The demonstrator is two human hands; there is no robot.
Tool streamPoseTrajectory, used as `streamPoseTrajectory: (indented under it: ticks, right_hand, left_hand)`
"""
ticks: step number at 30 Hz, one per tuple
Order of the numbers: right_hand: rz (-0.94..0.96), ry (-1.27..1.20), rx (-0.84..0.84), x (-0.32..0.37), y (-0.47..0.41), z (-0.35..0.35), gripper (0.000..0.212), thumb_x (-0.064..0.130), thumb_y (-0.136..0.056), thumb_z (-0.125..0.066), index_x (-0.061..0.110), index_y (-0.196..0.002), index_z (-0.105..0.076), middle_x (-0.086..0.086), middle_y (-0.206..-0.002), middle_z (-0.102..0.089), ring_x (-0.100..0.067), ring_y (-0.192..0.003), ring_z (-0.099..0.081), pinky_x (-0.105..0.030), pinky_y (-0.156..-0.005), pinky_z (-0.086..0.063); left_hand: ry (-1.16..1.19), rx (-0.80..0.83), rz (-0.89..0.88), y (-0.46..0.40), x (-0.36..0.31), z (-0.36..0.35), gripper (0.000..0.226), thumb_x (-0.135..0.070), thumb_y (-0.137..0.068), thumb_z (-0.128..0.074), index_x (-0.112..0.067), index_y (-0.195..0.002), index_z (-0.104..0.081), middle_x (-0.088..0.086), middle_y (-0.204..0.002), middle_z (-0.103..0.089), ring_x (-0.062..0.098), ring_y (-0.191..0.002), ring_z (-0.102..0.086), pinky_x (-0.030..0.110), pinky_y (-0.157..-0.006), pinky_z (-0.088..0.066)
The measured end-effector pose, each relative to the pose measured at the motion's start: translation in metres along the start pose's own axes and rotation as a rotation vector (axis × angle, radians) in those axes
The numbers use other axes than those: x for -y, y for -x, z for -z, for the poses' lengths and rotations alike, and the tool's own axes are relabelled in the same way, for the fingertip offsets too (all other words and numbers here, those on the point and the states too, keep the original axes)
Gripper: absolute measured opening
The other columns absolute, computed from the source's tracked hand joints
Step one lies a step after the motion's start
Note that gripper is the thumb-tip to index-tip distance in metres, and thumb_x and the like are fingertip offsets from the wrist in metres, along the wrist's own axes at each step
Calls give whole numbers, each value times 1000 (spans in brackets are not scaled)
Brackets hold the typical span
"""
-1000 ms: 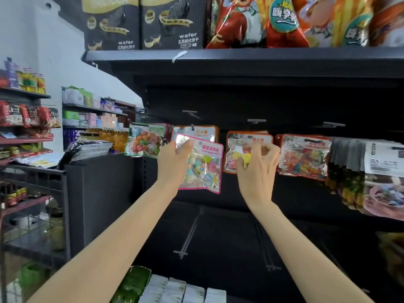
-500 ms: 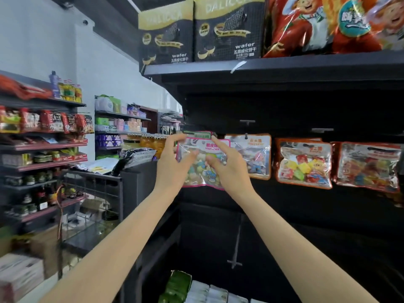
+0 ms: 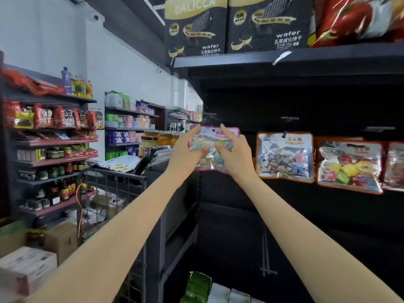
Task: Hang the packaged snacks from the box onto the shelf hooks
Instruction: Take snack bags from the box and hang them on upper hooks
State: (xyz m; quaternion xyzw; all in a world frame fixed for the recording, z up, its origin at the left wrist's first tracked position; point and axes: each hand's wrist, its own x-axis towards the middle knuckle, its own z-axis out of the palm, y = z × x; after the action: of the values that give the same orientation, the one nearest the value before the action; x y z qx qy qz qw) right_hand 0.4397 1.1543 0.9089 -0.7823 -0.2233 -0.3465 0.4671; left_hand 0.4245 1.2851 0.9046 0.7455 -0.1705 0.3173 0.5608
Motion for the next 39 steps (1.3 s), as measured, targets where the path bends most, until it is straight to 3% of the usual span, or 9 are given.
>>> streamPoseTrajectory:
  ticks: [7,12,15,18,22,25,31,36,39]
  right_hand:
    - [21,-5,-26,-13,-24,-11,52,17,-96,-53,22,-145,-36,1,-108,-40,0,-71,-43,-9,-82,-39]
    - [44,-1,-33,-17,-26,-15,51,17,-96,-53,21,-145,-37,2,-106,-45,-18,-81,-54,-4,-72,-40]
    - [30,-17,-39,-18,-28,-18,52,16,-96,-53,20,-145,-38,-8,-128,-45,-7,-64,-49,-2,-66,-41]
    - [4,11,-36,-23,-30,-20,52,14,-96,-53,19,-145,-37,-15,-144,-33,-1,-61,-42,2,-68,-34]
    - [6,148,-42,-44,-34,-28,57,15,-95,-53,26,-147,-32,-16,-142,-22,-16,-106,-48,-11,-93,-32]
    - [22,300,-67,-66,-43,-38,67,12,-92,-57,28,-149,-27,-13,-148,-9,-28,-136,-20,-35,-107,-37]
    - [-45,416,-82,-90,-67,-54,55,38,-100,-40,38,-149,-16,9,-157,-4,-9,-142,-12,-40,-112,-32]
    - [102,684,-80,-79,-57,-49,68,14,-93,-55,15,-151,-19,-8,-159,-2,-25,-147,6,-35,-116,6]
    - [180,587,-182,-60,-31,-50,55,5,-87,-61,7,-139,-45,-13,-153,-26,-30,-143,-18,-42,-117,-23]
  left_hand:
    - [-12,-31,-1,-23,6,-8,63,-10,-87,-64,-30,-141,-38,-6,-146,-38,5,-128,-37,20,-96,-30]
    - [18,-66,-19,-24,15,-11,62,-6,-87,-63,-25,-141,-39,-13,-139,-41,-9,-105,-43,-5,-72,-37]
    - [29,-91,-4,-26,23,-11,61,-10,-87,-64,-24,-141,-40,-13,-138,-43,-9,-106,-43,-2,-69,-37]
    - [-25,-76,11,-33,30,-13,63,-12,-86,-66,-26,-142,-40,-10,-143,-42,1,-122,-39,12,-92,-31]
    - [-184,-32,18,-50,42,-24,67,-14,-87,-65,-27,-144,-34,-3,-143,-42,7,-126,-38,22,-97,-31]
    - [-408,18,7,-66,52,-37,73,-11,-87,-61,-29,-147,-23,7,-136,-46,21,-125,-41,23,-92,-33]
    - [-821,14,44,-81,61,-47,78,-24,-88,-62,-33,-148,-13,14,-141,-39,35,-127,-37,44,-98,-40]
    - [-775,9,-35,-76,57,-41,66,-18,-90,-58,-30,-146,-26,12,-142,-35,30,-126,-41,43,-97,-44]
    - [-750,-37,-147,-62,53,-24,54,-17,-92,-56,-23,-142,-37,8,-140,-39,24,-125,-42,37,-98,-42]
